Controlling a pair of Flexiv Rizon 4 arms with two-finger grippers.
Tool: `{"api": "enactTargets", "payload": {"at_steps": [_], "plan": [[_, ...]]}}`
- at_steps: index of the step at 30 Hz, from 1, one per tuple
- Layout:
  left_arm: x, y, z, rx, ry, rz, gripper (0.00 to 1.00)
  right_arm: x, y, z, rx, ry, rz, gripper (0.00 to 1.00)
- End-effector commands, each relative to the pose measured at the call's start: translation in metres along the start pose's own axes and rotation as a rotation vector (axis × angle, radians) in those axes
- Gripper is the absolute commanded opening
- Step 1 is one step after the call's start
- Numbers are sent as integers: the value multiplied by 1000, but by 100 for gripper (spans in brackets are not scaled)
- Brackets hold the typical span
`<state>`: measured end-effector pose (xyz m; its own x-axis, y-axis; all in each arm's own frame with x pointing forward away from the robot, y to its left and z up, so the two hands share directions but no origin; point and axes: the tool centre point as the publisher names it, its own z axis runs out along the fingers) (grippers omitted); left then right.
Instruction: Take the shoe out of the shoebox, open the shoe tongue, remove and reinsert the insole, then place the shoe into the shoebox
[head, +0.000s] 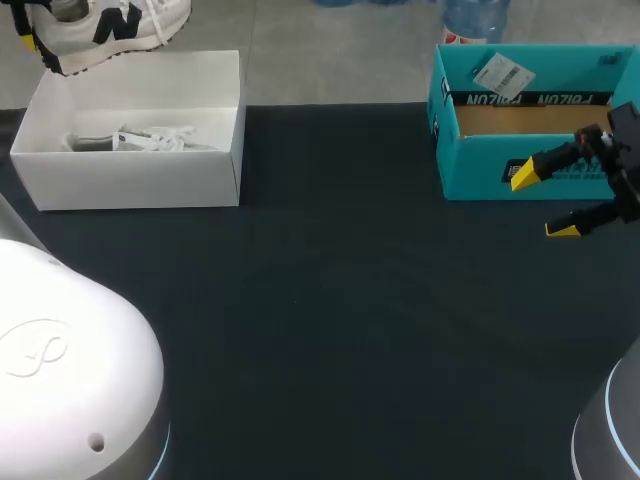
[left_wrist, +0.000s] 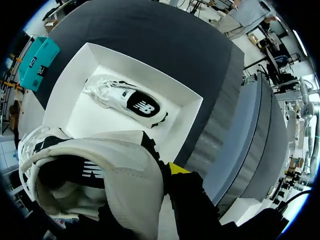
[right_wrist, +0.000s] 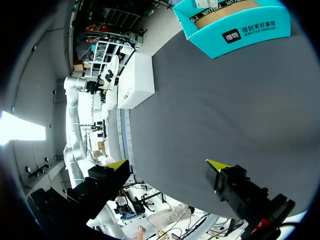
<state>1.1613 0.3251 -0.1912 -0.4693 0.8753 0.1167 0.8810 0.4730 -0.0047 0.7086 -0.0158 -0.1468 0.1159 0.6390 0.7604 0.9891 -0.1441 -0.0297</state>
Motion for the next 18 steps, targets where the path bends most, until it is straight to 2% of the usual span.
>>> {"api": "enactTargets", "payload": {"at_steps": [1,8,9,10,11,13,14,16,18], "plan": [[6,-11,1,-53,-18,101,0,0,-1,1,-2,-2,1,100],[6,-11,1,-53,-18,101,0,0,-1,1,-2,-2,1,100],[6,-7,0,-86,-10,102,0,0,-1,1,-2,-2,1,100],[6,-7,2,-107,-3,174,0,0,-1,1,-2,-2,1,100],[6,-6,2,-82,-18,201,0,0,-1,1,-2,-2,1,100],[7,-6,2,-113,-9,299,0,0,-1,1,-2,-2,1,100],[7,-4,2,-96,-9,312,0,0,-1,1,-2,-2,1,100],[6,-2,3,-117,-1,363,0,0,-1,1,-2,-2,1,100],[6,2,3,-98,1,433,0,0,-1,1,-2,-2,1,100]]}}
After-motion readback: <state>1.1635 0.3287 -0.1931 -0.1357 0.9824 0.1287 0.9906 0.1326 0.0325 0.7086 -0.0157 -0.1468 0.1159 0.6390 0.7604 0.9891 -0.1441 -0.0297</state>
